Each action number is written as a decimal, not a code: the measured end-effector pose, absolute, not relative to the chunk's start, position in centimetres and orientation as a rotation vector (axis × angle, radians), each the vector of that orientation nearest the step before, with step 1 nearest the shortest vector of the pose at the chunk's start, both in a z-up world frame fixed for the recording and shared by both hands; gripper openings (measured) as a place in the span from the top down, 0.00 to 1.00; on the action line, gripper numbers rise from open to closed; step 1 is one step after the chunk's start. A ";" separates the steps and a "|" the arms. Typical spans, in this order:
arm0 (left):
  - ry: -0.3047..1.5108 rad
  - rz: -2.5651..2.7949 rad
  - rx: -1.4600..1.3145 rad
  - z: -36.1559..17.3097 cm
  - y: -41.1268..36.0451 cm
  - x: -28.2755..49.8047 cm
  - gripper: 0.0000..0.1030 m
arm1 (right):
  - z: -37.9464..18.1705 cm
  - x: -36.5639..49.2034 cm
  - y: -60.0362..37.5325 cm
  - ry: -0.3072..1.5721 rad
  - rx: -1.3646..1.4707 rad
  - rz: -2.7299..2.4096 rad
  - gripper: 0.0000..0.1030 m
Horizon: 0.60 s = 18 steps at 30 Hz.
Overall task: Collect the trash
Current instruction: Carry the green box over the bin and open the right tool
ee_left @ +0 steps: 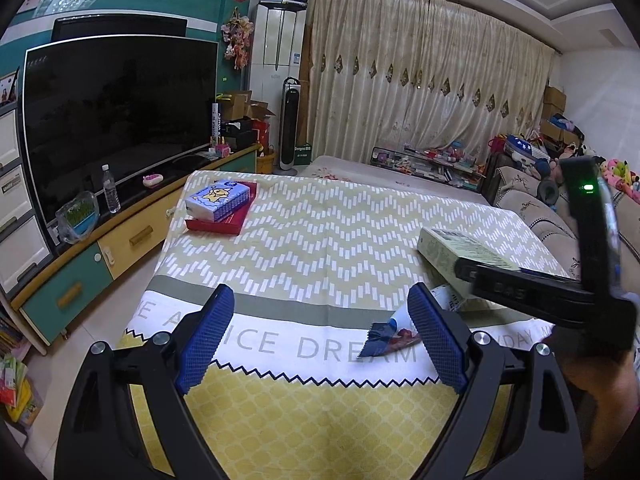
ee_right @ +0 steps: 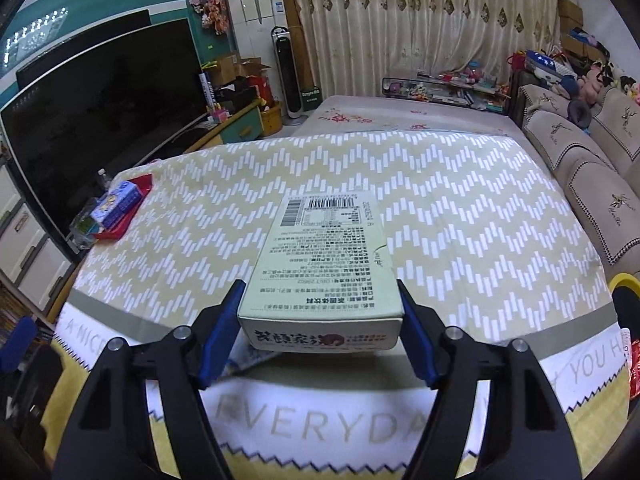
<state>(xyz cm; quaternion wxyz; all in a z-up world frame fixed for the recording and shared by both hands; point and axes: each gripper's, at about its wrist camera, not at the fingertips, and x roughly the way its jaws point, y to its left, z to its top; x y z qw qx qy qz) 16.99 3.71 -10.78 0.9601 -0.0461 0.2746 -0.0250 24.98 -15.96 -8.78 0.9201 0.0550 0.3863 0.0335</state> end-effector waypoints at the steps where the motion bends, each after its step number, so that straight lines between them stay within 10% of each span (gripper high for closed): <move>1: 0.557 -0.051 -0.092 -10.8 3.7 17.0 0.15 | -8.6 24.5 -16.2 0.796 0.116 0.079 0.34; 18: 0.566 -0.058 -0.056 -11.1 3.0 17.3 0.15 | -5.9 16.3 -23.9 0.774 0.175 0.138 0.34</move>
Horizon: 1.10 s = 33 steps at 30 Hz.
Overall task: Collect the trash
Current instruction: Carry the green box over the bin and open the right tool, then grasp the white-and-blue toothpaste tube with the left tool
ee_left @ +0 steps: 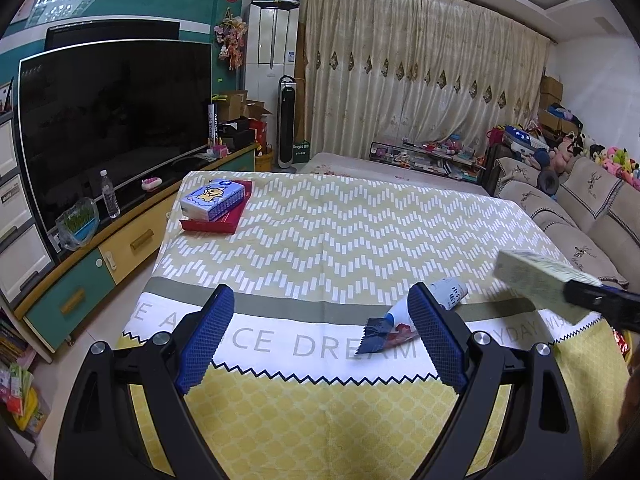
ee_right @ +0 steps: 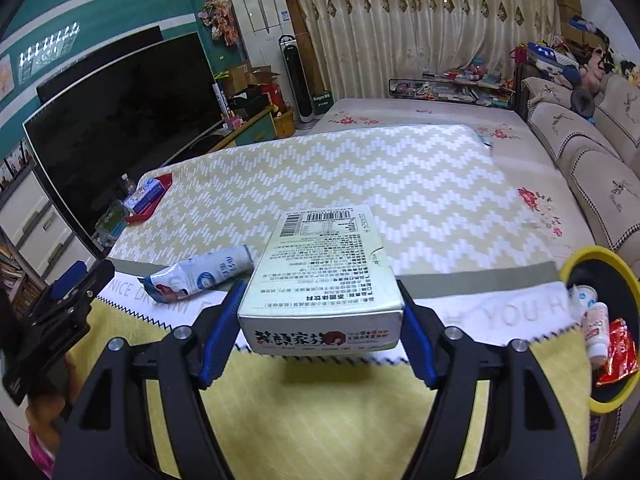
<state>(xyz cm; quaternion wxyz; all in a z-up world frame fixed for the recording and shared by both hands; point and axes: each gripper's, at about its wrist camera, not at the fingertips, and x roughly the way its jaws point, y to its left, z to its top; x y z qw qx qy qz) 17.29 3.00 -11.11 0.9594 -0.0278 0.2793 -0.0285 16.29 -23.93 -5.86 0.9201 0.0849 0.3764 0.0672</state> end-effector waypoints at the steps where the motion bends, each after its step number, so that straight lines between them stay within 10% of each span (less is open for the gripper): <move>1: 0.567 -0.063 -0.056 -11.2 2.9 17.3 0.15 | -5.7 16.1 -24.4 0.771 0.180 0.141 0.34; 33: 0.599 -0.183 -0.013 -11.4 0.5 17.8 0.15 | -8.9 9.4 -48.0 0.645 0.285 -0.471 0.22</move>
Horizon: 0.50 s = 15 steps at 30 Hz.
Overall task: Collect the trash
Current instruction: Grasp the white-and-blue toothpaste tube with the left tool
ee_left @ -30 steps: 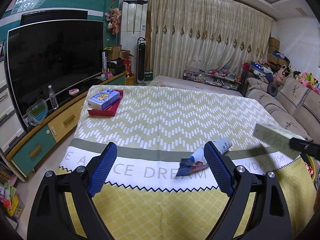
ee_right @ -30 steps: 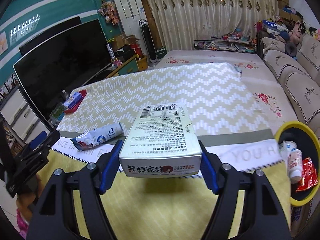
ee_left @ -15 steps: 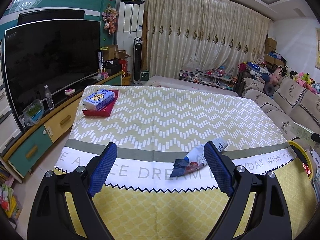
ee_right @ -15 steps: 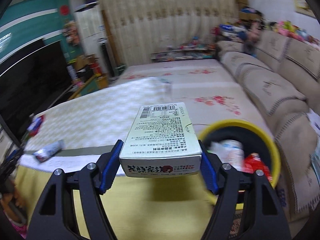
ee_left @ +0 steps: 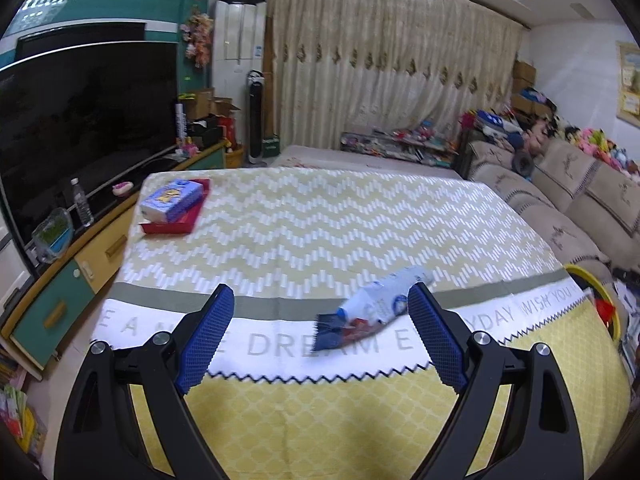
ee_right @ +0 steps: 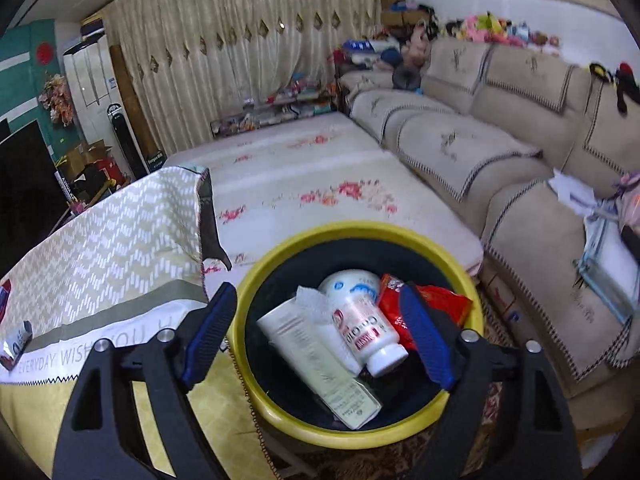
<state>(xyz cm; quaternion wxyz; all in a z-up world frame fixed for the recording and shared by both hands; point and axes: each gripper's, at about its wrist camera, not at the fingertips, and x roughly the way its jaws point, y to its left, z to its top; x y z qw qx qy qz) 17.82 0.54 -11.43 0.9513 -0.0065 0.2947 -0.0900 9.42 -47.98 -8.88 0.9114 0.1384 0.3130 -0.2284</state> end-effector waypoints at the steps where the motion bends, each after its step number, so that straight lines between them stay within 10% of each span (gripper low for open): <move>1: 0.607 -0.197 -0.002 -11.5 0.1 17.9 0.15 | -8.7 9.3 -47.9 0.637 0.284 -0.467 0.21; 15: 0.821 -0.329 -0.003 -14.1 -2.0 22.9 0.15 | -7.7 9.4 -46.0 0.625 0.326 -0.361 0.21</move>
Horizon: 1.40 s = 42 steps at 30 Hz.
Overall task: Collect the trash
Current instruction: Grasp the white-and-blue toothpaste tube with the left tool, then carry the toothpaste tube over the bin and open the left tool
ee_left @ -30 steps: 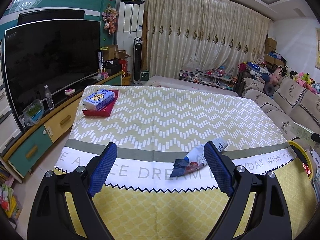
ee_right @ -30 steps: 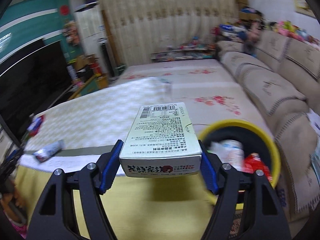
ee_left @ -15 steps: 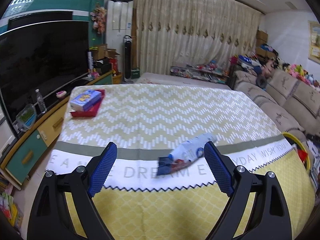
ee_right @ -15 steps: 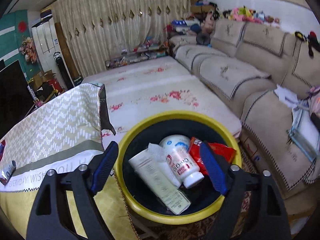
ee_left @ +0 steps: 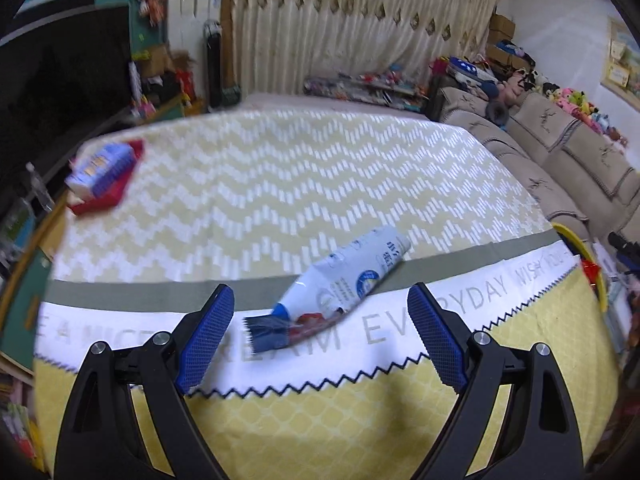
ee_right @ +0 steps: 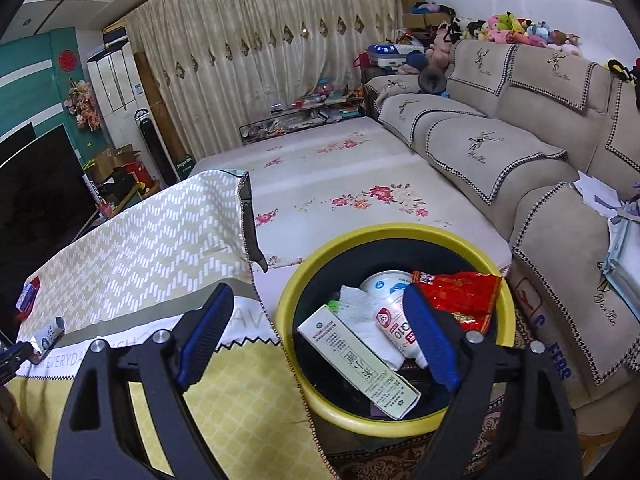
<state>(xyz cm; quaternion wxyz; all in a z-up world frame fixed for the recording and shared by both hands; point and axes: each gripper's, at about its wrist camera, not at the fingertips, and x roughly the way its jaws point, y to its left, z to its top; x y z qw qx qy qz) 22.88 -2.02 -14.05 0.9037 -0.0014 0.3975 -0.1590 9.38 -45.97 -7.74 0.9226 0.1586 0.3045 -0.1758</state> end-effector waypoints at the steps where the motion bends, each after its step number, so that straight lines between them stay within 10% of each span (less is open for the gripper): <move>1: 0.833 -0.343 -0.010 -14.3 -2.1 23.2 0.15 | -7.7 9.3 -46.0 0.625 0.327 -0.358 0.20; 18: 0.941 -0.460 0.099 -15.2 -8.7 27.0 0.30 | -7.6 9.3 -45.8 0.635 0.337 -0.336 0.20; 27: 0.931 -0.430 0.203 -15.2 -10.7 27.1 0.72 | -7.8 9.2 -46.4 0.641 0.359 -0.334 0.20; 42: 0.806 -0.561 0.220 -8.9 -16.9 22.5 0.74 | -7.1 7.5 -48.2 0.609 0.386 -0.344 0.19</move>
